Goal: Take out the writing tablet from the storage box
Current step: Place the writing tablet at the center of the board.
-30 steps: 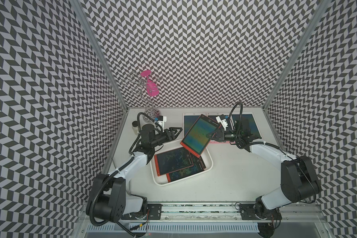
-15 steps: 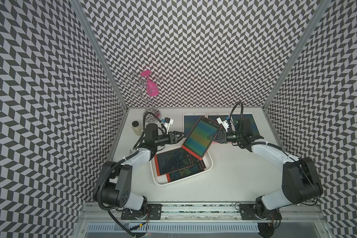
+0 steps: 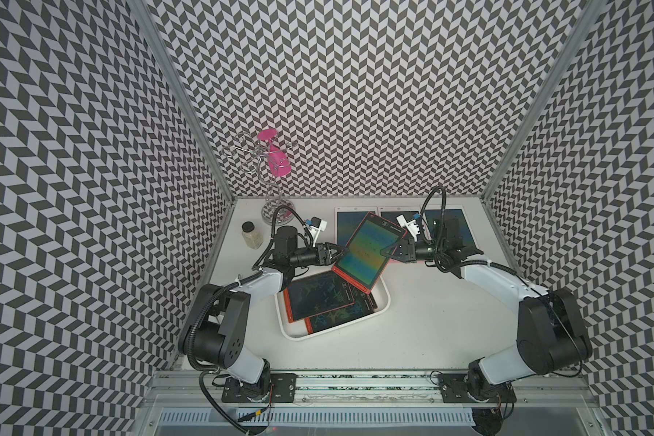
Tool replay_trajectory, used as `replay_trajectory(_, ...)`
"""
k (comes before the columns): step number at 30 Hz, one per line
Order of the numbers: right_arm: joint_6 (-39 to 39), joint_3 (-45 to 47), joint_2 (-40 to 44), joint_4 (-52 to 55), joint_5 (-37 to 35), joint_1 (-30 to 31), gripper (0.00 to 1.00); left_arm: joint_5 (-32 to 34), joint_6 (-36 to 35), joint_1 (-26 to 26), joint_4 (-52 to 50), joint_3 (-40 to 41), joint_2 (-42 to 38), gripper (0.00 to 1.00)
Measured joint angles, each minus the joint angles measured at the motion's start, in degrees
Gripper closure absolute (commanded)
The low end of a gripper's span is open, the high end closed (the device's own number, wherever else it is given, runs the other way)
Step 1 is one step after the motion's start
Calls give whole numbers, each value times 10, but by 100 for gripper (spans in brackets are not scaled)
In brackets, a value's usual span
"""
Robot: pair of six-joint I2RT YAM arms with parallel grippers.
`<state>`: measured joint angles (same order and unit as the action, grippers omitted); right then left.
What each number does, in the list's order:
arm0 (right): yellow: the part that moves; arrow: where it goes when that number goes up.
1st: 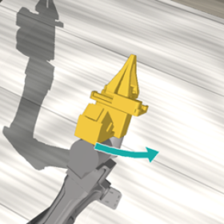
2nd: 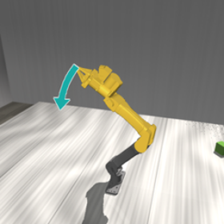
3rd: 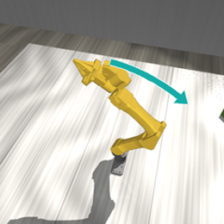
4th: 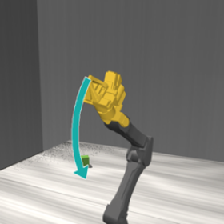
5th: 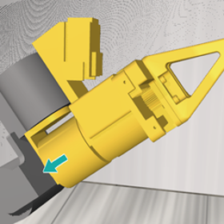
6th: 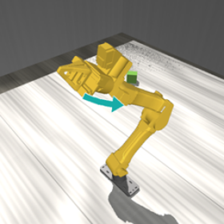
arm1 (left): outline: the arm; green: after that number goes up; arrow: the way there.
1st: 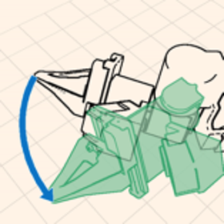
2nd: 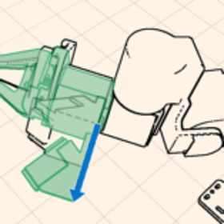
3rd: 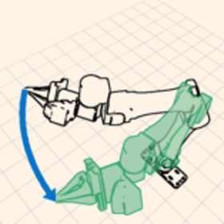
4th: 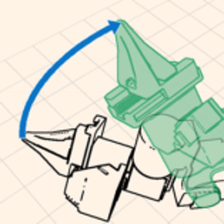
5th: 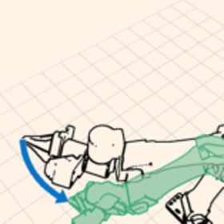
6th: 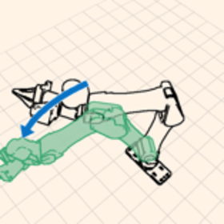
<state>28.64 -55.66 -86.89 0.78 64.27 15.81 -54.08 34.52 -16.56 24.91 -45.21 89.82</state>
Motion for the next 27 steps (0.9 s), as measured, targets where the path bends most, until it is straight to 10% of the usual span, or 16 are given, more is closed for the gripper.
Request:
replay_trajectory(21,14,-12,-13,-9,31,-5,90,-54,43,-11,55,-7,26,79)
replay_trajectory(27,21,-15,-28,-16,11,-12,70,-83,52,-19,59,-12,29,94)
